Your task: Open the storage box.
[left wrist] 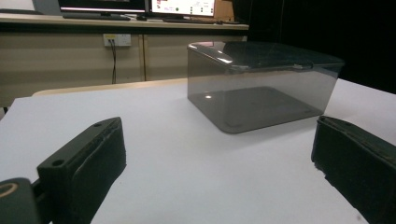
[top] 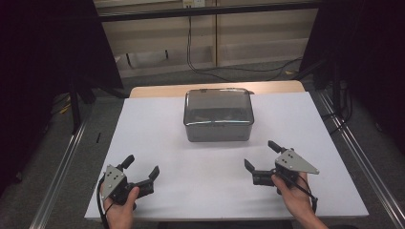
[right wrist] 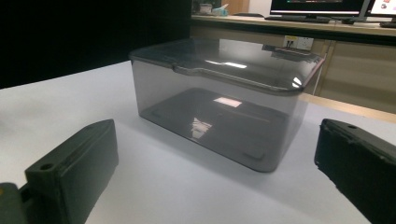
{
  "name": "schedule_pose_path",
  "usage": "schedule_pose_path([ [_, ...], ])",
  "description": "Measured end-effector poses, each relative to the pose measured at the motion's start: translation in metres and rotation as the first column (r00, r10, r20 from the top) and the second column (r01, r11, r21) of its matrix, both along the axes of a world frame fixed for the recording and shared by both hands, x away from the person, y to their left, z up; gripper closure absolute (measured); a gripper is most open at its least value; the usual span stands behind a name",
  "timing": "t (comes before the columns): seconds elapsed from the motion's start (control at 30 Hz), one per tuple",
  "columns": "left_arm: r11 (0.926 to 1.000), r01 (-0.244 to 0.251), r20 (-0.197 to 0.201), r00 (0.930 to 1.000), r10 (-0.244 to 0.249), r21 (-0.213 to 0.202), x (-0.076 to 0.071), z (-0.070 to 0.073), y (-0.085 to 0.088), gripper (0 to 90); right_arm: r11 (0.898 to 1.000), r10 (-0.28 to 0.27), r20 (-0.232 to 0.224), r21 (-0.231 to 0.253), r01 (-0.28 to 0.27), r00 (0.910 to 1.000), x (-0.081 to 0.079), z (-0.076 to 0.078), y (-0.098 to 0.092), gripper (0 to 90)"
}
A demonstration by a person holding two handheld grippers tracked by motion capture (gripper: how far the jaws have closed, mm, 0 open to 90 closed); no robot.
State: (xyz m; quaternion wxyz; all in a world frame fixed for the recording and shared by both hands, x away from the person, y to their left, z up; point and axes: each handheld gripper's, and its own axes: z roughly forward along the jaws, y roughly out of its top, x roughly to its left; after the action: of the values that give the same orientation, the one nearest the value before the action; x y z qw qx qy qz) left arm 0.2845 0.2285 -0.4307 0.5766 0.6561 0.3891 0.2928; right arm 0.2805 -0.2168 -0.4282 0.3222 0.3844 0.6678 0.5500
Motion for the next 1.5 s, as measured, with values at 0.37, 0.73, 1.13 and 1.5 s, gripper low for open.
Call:
schedule_pose_path([
  [0.37, 1.0, -0.003, -0.001, 1.0, 0.003, 0.006, 0.001, 0.0, 0.0, 3.3, 0.999, 0.052, 0.019, -0.015, -0.052, 0.9984, 0.019, 0.005, 0.025, 0.0],
  [0.73, 0.9999, -0.01, -0.001, 0.9999, 0.01, 0.013, 0.002, -0.001, 0.001, 3.3, 0.996, 0.075, 0.054, -0.044, -0.073, 0.9957, 0.038, 0.01, 0.044, 0.0],
  [1.13, 0.9999, -0.008, -0.008, 0.9999, 0.008, 0.015, 0.003, -0.001, 0.001, 3.3, 0.991, 0.057, 0.095, -0.125, -0.045, 0.9938, 0.062, 0.014, 0.05, 1.3],
  [1.5, 0.9998, -0.011, -0.004, 0.9999, 0.011, 0.018, 0.003, -0.001, 0.003, 3.3, 0.959, 0.043, 0.193, -0.283, 0.014, 0.9802, 0.072, 0.017, 0.062, 4.0],
])
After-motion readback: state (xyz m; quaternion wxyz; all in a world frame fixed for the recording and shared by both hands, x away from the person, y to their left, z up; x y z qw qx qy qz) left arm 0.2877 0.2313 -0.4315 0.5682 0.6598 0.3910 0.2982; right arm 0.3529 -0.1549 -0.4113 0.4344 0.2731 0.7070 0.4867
